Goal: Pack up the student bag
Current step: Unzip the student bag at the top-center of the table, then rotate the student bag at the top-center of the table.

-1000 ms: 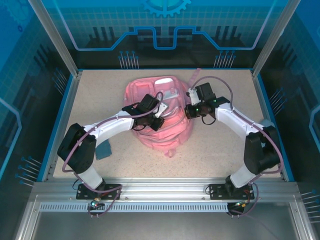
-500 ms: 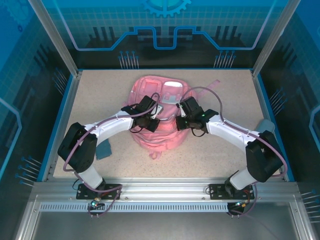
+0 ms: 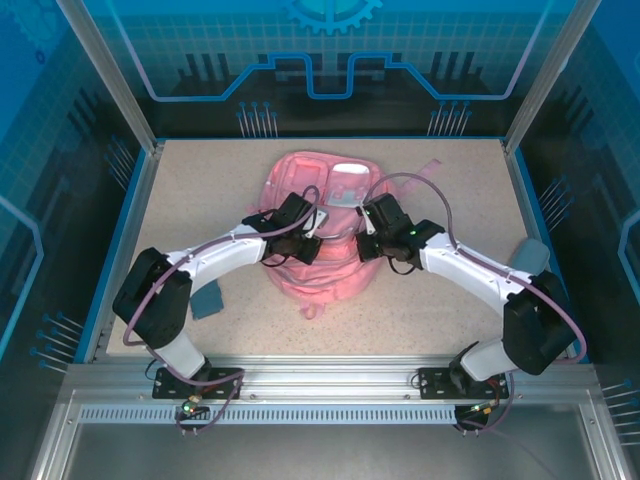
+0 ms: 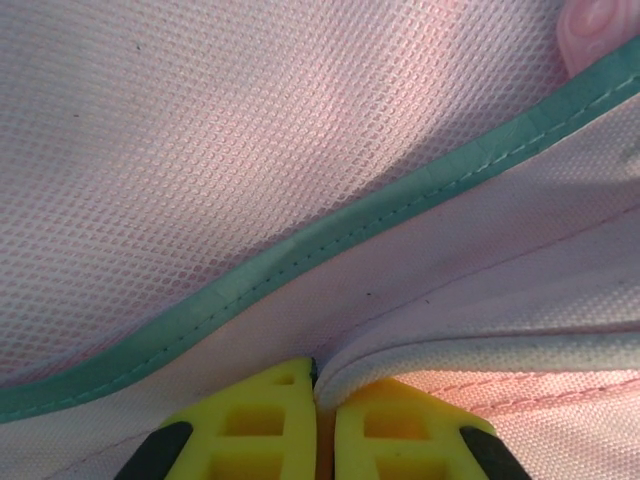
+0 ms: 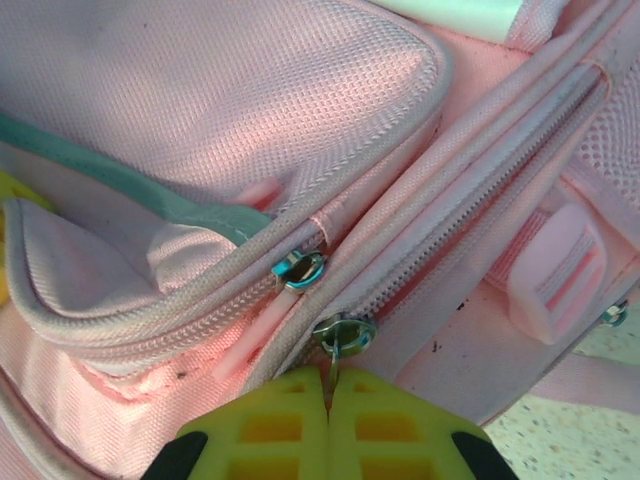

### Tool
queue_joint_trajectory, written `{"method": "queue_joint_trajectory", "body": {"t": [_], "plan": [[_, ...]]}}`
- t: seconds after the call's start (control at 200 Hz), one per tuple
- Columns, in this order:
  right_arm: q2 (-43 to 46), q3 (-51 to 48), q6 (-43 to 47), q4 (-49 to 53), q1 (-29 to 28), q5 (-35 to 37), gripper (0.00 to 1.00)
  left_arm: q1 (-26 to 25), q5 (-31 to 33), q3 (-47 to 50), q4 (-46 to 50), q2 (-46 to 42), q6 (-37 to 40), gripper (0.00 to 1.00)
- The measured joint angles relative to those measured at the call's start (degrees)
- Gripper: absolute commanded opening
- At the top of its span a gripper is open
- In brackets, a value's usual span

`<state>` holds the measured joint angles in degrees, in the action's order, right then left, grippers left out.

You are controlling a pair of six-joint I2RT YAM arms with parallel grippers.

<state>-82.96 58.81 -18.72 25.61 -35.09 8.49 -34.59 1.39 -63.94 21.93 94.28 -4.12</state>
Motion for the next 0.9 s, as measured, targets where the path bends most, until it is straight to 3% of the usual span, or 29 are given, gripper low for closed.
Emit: {"method": "queue_joint_trajectory", "body": {"t": [0.395, 0.815, 0.9], "plan": [[3.02, -1.09, 7.69, 5.64, 2.03, -3.02, 0.00, -0.68, 2.38, 0.00, -1.77, -0.68, 0.59, 0.00], [2.89, -2.99, 4.76, 3.91, 1.27, -12.13, 0.00, -0.66, 6.84, -0.52, -1.44, 0.48, -0.57, 0.02], [2.86, -2.99, 3.37, 3.87, 1.16, -12.55, 0.16, -0.61, 7.58, -0.92, -1.22, 0.59, -0.79, 0.15]]}}
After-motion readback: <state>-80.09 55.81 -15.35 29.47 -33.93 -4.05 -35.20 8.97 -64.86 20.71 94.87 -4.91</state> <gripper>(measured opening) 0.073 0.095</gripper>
